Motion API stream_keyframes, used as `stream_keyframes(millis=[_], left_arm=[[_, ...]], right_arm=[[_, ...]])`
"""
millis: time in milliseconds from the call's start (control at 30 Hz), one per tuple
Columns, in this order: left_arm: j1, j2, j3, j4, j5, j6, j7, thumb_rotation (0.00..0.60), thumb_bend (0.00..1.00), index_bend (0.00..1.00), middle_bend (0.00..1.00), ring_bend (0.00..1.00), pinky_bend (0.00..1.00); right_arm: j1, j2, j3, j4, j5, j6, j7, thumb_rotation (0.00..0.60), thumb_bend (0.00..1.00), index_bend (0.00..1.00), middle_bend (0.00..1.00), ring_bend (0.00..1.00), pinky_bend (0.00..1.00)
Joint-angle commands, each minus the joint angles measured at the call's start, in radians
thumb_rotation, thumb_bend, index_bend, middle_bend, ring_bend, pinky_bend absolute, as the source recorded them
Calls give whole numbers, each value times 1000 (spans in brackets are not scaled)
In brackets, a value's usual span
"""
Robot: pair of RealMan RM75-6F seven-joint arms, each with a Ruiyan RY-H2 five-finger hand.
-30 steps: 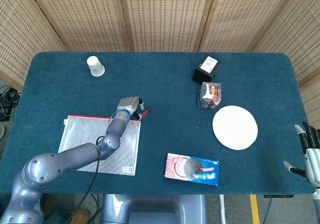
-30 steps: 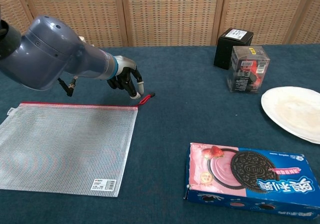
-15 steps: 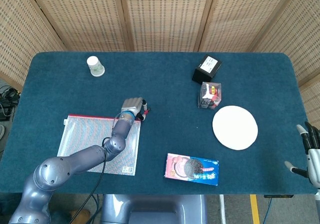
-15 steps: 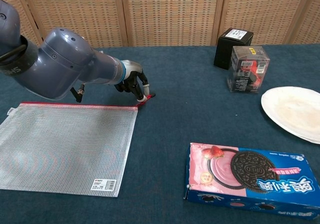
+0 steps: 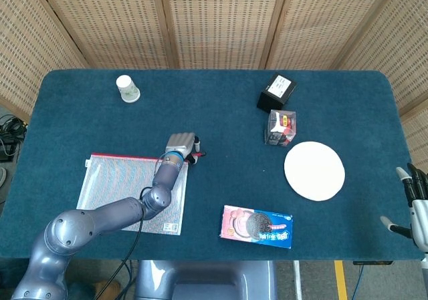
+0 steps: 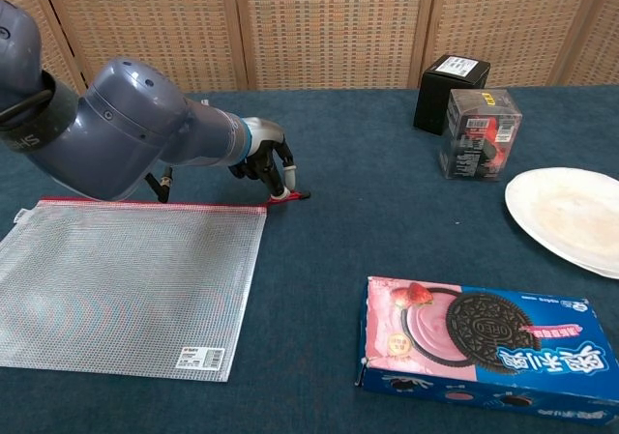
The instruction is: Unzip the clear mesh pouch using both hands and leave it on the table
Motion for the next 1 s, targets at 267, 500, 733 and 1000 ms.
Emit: stream_keyframes(millis=[267, 500, 733, 1000], left_arm=[[12, -50, -25, 57, 44, 7, 4, 600, 426, 489, 992, 949, 1000], [17, -76, -38, 90, 51, -3, 20, 600, 427, 530, 992, 949, 1000], [21, -94, -52, 111, 67, -9, 33, 600, 472, 551, 992, 949, 1000], [29, -91, -85, 96, 94, -1, 21, 600, 486, 663, 992, 949, 1000]], right_arm=[[0, 4, 0, 1, 2, -3, 11, 600, 0, 30, 0, 0, 0], [1, 5, 2, 3, 6, -7, 16, 600, 0, 33, 0, 0, 0], [1, 7, 2, 4, 6, -8, 21, 600, 0, 35, 0, 0, 0], [0, 9, 1, 3, 4, -6, 28, 600, 0, 35, 0, 0, 0]])
